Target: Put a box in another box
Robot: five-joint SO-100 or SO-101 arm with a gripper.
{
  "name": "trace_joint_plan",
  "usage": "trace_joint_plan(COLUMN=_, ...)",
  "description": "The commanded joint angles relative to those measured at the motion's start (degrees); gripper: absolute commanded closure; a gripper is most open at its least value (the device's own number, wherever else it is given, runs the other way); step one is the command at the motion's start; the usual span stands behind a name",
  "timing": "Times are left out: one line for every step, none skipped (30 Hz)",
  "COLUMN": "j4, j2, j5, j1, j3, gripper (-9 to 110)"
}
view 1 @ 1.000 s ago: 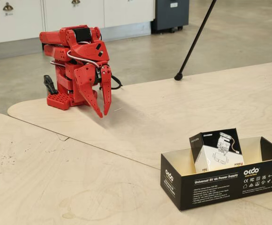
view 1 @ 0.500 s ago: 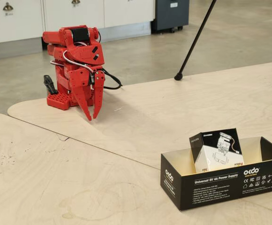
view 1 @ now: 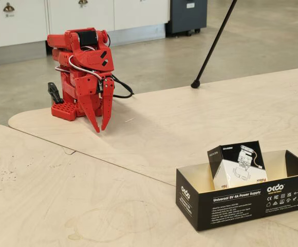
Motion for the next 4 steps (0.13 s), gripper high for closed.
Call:
trace_joint_plan(j4=1.6, j2=0.1, j5=-0.4, j1=0.4, j3=-0.3, gripper=102)
trace_joint_plan(j4=1.6, j2=0.1, j5=-0.4, j1=0.4, j3=-0.3, gripper=102)
trace_joint_plan(j4=1.6, j2=0.1, j5=-0.4, j1=0.4, j3=-0.3, gripper=102)
trace_joint_plan(j4=1.6, j2=0.1, j5=-0.4, j1=0.4, j3=-0.3, gripper=102)
